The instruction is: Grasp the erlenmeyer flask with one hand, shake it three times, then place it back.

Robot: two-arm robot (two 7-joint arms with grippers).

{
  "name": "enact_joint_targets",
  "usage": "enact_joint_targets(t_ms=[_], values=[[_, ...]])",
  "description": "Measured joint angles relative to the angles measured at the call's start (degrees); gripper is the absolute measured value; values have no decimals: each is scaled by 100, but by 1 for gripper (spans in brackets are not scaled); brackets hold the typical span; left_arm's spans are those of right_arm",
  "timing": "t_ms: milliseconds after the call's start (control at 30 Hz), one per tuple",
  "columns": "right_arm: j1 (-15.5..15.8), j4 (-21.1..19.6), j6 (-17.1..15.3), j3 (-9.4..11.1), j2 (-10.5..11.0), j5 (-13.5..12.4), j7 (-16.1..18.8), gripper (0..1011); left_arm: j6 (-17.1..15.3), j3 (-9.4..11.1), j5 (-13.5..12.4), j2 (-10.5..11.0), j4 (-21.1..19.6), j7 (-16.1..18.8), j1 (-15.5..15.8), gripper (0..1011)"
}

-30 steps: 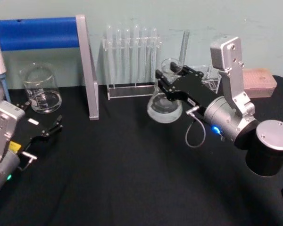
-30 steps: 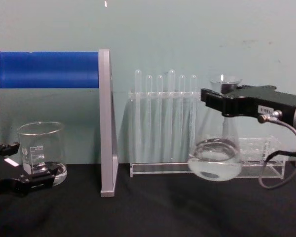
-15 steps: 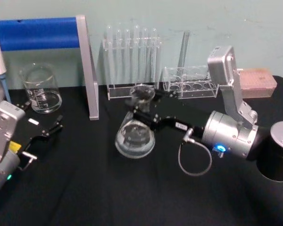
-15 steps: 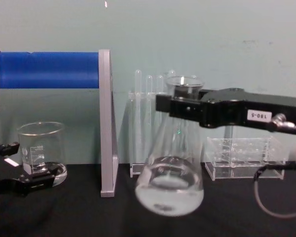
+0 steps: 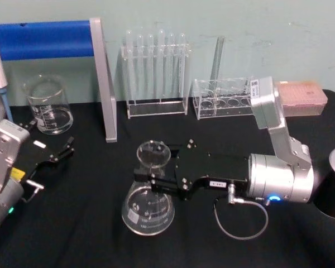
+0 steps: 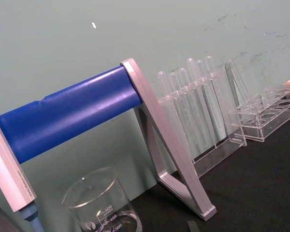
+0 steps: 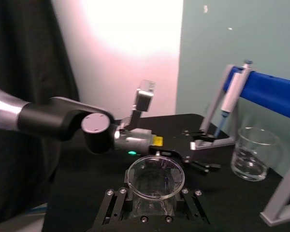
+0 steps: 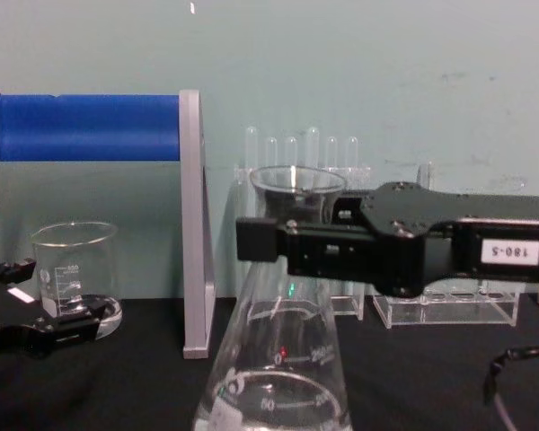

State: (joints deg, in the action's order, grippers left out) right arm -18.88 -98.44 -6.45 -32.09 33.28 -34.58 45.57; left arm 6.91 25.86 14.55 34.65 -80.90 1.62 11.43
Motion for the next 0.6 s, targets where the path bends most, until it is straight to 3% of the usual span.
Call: enact_joint_targets(t_ms=[200, 400, 533, 567, 600], values=[[-57, 19, 55, -77, 53, -57, 59, 449, 0, 0, 0, 0, 0, 0, 0, 1001], [-109, 169, 72, -51, -76, 7, -517, 449, 0, 0, 0, 0, 0, 0, 0, 1001], [-118, 325, 141, 51, -276, 245, -1307, 449, 0, 0, 0, 0, 0, 0, 0, 1001], [-98, 370, 185, 117, -373, 386, -1655, 449, 0, 0, 0, 0, 0, 0, 0, 1001], [-98, 370, 185, 117, -373, 386, -1655, 449, 0, 0, 0, 0, 0, 0, 0, 1001]])
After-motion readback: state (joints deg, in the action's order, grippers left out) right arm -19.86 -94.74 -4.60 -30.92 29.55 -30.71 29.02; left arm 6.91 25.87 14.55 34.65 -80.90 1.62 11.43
